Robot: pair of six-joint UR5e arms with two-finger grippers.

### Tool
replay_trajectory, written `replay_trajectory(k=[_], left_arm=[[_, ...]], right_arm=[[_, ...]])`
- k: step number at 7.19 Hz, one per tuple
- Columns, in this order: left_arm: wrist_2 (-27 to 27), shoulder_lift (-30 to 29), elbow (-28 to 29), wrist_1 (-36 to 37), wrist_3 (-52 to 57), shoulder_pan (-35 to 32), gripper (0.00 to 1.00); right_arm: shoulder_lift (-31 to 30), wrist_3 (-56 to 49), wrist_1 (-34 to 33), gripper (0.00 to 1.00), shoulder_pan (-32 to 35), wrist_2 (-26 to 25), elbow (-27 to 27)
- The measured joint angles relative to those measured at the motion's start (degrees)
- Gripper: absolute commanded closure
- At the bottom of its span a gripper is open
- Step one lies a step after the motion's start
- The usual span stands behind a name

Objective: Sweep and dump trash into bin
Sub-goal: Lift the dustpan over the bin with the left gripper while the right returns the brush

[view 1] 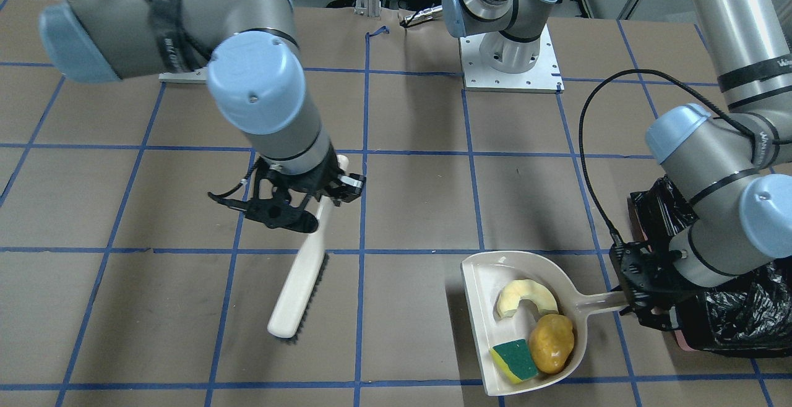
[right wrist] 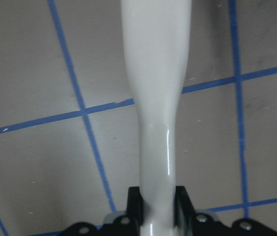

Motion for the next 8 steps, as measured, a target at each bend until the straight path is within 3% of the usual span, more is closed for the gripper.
replay_trajectory(k=[2, 4, 6, 8], left_arm=[[-0.05, 1.80, 5.04, -8.01, 9.00, 6.49, 0.80], [-0.18, 1.95, 8.19, -11.11, 19.49, 14.68, 0.81], [-0.01, 1.53, 10.20, -11.49, 27.92, 20.66, 0.83], [0.19, 0.79, 12.59, -11.35, 36.08, 25.50, 0.86]], right_arm=[[-4.41, -12.21, 1.51, 1.00, -7.82, -4.79, 4.83], [-5.56, -24.03, 0.47, 1.00, -16.59, -6.56, 9.53], [-5.09, -32.47, -8.26, 1.00, -24.00, -6.73, 15.72], [-3.39, -34.54, -18.52, 1.00, -26.22, -6.76, 20.73]])
